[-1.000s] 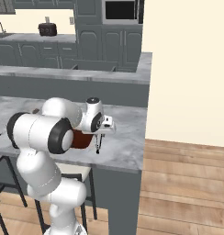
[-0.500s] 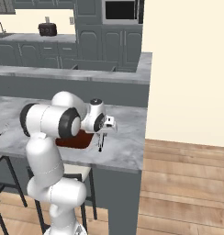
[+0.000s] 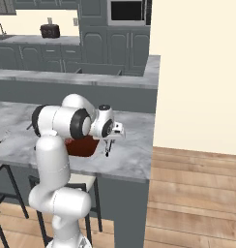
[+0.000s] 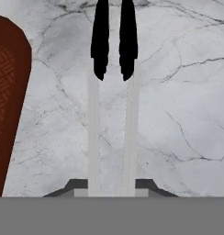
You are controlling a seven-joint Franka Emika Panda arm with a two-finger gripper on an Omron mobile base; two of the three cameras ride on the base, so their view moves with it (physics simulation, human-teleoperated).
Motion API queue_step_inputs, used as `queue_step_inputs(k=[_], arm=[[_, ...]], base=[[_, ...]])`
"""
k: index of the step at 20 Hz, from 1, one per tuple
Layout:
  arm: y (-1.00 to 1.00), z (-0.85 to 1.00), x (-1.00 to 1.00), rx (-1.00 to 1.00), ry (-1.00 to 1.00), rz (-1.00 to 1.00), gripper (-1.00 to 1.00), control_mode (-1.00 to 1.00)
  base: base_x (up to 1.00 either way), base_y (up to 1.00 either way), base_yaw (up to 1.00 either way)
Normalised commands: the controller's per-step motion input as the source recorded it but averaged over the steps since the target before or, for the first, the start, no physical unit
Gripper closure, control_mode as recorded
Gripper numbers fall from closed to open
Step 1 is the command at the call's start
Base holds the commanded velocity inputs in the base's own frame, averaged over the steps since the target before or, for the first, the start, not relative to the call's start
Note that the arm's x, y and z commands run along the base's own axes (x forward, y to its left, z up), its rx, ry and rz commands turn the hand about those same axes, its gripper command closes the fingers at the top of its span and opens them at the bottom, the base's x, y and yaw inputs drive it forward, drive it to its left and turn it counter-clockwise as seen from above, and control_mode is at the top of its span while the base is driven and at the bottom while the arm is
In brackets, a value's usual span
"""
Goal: Take the tongs from the drawer on the left and place them on the dining counter next to the tray containing the kebab skewer.
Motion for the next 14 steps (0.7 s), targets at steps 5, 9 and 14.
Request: queue_step_inputs(k=[5,9,14], arm=[[0.00,-0.20,0.14,0.00,0.00,0.00,1.00,-1.00],[0.00,-0.19,0.08,0.00,0.00,0.00,-1.00,-1.00],[0.00,-0.12,0.10,0.00,0.00,0.00,-1.00,-1.00]], base=[[0.00,0.00,0.00],[0.00,0.00,0.00],[0.00,0.00,0.00]])
